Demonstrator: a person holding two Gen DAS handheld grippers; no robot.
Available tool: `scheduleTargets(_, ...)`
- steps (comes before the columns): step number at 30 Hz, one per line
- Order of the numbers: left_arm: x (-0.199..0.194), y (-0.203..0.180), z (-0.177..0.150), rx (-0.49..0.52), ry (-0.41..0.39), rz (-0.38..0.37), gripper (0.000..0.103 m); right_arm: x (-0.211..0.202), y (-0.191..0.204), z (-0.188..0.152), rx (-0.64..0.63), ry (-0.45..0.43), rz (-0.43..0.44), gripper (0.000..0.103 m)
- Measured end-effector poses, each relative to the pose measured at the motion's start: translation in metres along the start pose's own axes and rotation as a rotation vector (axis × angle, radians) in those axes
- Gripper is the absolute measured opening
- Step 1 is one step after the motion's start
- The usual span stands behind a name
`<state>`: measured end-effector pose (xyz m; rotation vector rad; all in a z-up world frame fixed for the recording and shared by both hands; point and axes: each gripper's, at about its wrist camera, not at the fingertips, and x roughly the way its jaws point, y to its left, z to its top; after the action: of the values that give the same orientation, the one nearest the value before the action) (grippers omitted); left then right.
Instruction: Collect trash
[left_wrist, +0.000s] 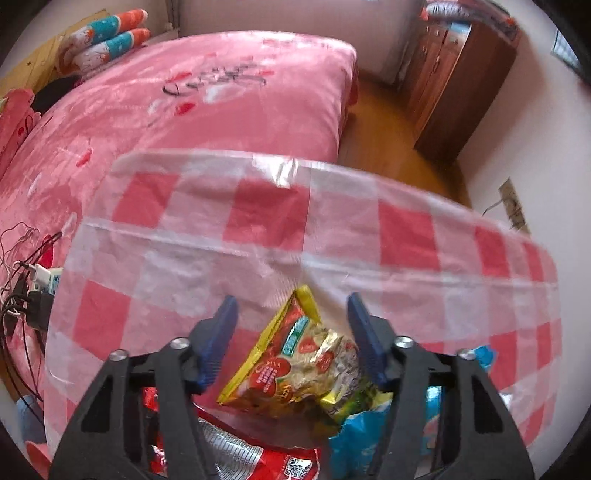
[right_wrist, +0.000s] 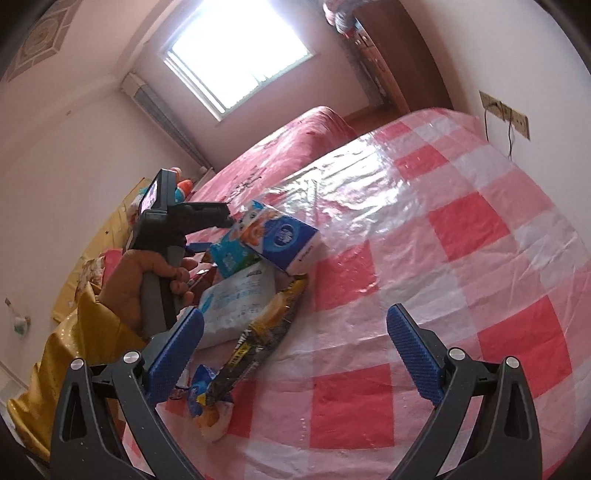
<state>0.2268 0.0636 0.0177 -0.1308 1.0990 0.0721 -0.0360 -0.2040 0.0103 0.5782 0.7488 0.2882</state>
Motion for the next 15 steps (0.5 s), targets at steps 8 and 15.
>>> scheduleTargets(8, -0.015, -0.008, -0.036, 0.075, 0.015, -0.054, 0.048, 0.000, -0.004, 0.002, 0.003, 0.005, -0.008, 0.098)
scheduleTargets(15, -0.045, -0.030, -0.095, 0.159, 0.034, -0.148, 0.048, -0.001, -0.009, 0.003, 0.008, 0.013, -0.024, 0.098)
